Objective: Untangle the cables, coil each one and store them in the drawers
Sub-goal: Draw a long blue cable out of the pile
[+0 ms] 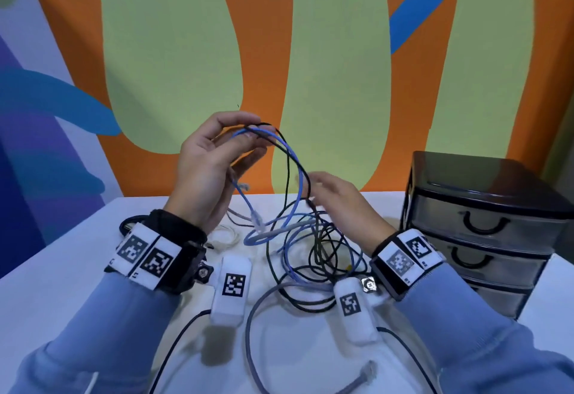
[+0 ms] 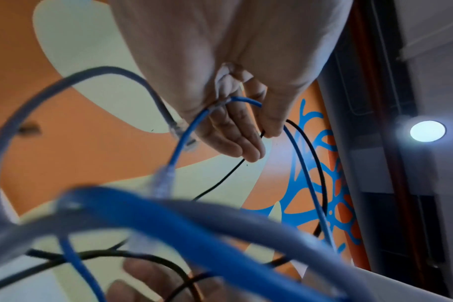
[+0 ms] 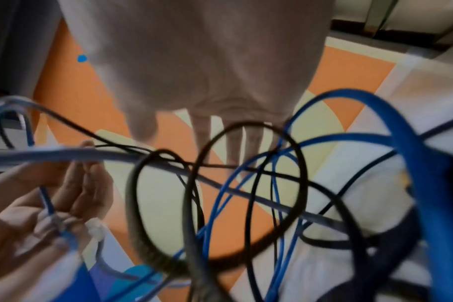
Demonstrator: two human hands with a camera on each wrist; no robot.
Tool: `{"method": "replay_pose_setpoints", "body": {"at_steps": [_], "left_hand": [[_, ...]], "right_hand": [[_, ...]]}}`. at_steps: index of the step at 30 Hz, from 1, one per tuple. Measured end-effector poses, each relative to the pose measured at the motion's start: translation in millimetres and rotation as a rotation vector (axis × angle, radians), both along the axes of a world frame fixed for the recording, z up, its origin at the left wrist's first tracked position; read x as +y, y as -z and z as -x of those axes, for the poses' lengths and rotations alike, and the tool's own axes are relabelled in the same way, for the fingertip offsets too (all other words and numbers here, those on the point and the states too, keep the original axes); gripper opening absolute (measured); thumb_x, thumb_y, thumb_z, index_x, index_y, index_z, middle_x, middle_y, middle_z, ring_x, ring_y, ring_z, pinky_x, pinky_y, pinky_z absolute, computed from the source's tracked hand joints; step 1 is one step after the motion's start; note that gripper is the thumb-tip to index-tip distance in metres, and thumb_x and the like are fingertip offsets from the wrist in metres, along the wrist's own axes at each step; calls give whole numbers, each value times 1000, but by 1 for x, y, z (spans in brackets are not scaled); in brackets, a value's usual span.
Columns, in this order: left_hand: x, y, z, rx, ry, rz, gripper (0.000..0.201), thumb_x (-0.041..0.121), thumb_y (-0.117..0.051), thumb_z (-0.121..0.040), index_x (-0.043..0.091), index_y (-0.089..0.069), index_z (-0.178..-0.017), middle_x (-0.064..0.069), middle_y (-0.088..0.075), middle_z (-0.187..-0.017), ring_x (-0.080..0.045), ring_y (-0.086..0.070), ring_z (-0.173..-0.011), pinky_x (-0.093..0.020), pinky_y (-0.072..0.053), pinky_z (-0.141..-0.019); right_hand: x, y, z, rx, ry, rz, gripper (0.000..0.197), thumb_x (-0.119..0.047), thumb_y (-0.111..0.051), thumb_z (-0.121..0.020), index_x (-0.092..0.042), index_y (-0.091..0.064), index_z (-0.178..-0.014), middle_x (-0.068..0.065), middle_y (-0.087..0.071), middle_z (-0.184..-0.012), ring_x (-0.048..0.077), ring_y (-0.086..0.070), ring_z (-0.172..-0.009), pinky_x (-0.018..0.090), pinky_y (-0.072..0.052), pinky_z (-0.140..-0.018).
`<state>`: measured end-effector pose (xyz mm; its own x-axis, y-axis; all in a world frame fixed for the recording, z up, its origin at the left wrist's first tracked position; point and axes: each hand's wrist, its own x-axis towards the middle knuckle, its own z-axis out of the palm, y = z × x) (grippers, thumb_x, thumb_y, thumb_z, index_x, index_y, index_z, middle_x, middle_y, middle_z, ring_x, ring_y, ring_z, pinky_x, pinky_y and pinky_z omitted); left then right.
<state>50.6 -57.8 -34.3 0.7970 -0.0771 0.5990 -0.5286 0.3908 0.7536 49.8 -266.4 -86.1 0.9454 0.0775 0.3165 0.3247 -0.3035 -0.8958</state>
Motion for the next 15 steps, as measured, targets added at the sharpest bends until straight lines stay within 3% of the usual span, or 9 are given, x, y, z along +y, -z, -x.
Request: {"method": "replay_pose_setpoints", "body": {"at_steps": [2,3,5,6,8,10,12,14,15], "left_hand": [[-4,1,3,39,37,27,21,-6,-57,-98,7,-67,-110,-21,-77,-111,-27,-74,-102,-32,-59,-91],[-5,1,3,59,48,33,22,-6,-56,-99,7,-67,-113,-22,-77,-110,-27,-74,-99,-32,-59,-90],[-5,1,3,94,22,24,26,-4,-54,-101,9,-66,-120,-22,-76,-103,-23,-70,-79,-29,-59,-77],[-3,1,1,105,-30,-2,27,-3,-53,-102,10,-67,-121,-20,-75,-95,-20,-63,-64,-27,-54,-63],[2,1,-5,108,-148,-71,25,1,-50,-103,10,-69,-115,-13,-68,-75,-16,-42,-45,-23,-31,-44],[5,2,-8,119,-174,-94,24,3,-48,-103,9,-71,-104,-7,-52,-63,-13,-26,-42,-25,-14,-43],[8,1,-8,144,-166,-91,26,5,-48,-102,9,-72,-95,-2,-38,-61,-13,-19,-45,-27,-9,-45],[8,1,-7,168,-158,-87,27,6,-49,-100,9,-74,-89,1,-28,-63,-14,-14,-49,-28,-8,-45],[8,0,-6,179,-153,-81,27,6,-50,-99,9,-74,-87,0,-23,-65,-16,-12,-52,-28,-7,-45]], "right_hand": [[-1,7,-4,-5,-58,96,28,-42,-76,-93,-23,-74,-113,3,-72,-84,12,-63,-77,29,-44,-78],[-1,11,-6,-6,-75,116,25,-38,-80,-91,-20,-77,-107,13,-72,-80,14,-61,-75,31,-44,-77],[-2,13,-10,-13,-55,132,14,-27,-77,-91,-15,-80,-96,27,-74,-91,21,-60,-78,38,-50,-77],[-3,13,-12,-16,-22,123,8,-17,-73,-94,-13,-79,-92,26,-74,-90,23,-62,-77,43,-55,-78],[-7,14,-15,-56,125,107,22,-6,-63,-98,-19,-78,-89,10,-70,-74,19,-63,-66,49,-61,-74],[-14,12,-14,-84,291,87,27,-9,-56,-102,-26,-76,-95,1,-59,-66,16,-52,-53,35,-51,-56],[-17,9,-12,-87,378,27,26,-13,-51,-105,-26,-74,-104,-2,-54,-69,14,-43,-50,28,-38,-51],[-14,6,-9,-106,377,-14,20,-26,-51,-108,-28,-70,-113,-2,-58,-88,6,-51,-61,21,-41,-58],[-12,5,-8,-140,379,-4,19,-35,-52,-107,-31,-69,-116,-1,-59,-103,4,-59,-80,21,-46,-70]]}}
